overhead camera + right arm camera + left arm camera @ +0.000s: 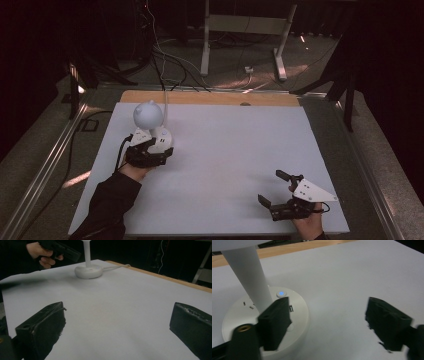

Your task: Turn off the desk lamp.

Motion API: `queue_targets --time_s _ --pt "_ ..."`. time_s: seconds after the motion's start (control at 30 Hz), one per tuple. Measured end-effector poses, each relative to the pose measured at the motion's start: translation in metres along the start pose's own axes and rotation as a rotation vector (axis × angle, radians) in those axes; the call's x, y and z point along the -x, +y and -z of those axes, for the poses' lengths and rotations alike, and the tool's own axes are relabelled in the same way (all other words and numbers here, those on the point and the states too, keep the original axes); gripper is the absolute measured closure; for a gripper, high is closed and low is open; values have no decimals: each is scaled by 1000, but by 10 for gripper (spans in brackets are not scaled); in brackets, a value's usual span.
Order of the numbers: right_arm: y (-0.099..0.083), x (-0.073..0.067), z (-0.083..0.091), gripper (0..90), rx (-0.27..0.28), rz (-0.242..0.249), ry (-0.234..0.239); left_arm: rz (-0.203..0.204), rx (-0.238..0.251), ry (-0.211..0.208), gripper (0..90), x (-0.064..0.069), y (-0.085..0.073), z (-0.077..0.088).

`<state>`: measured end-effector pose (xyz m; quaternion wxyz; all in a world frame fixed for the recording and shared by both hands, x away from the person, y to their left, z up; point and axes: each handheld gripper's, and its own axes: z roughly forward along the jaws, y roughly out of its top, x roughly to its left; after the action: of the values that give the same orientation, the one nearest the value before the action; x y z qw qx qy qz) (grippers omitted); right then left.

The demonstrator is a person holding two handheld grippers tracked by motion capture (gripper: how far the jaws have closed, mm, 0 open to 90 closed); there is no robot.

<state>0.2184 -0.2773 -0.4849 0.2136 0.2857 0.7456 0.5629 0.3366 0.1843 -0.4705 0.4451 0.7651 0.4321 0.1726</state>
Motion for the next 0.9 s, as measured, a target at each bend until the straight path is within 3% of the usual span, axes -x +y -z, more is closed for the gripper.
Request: queue_targets --time_s 0.07,0.13,0.63,0.9 --pt "0 0 -1 0 -2 1 3 1 1 -29 66 2 1 2" --pt "0 0 -1 0 -2 3 4 3 1 -59 31 3 3 5" --pt "-1 0 -2 0 -6 -7 6 3 21 -173 5 7 5 21" --pt "0 0 -2 0 -5 -3 3 -14 16 -211 5 11 -5 27"
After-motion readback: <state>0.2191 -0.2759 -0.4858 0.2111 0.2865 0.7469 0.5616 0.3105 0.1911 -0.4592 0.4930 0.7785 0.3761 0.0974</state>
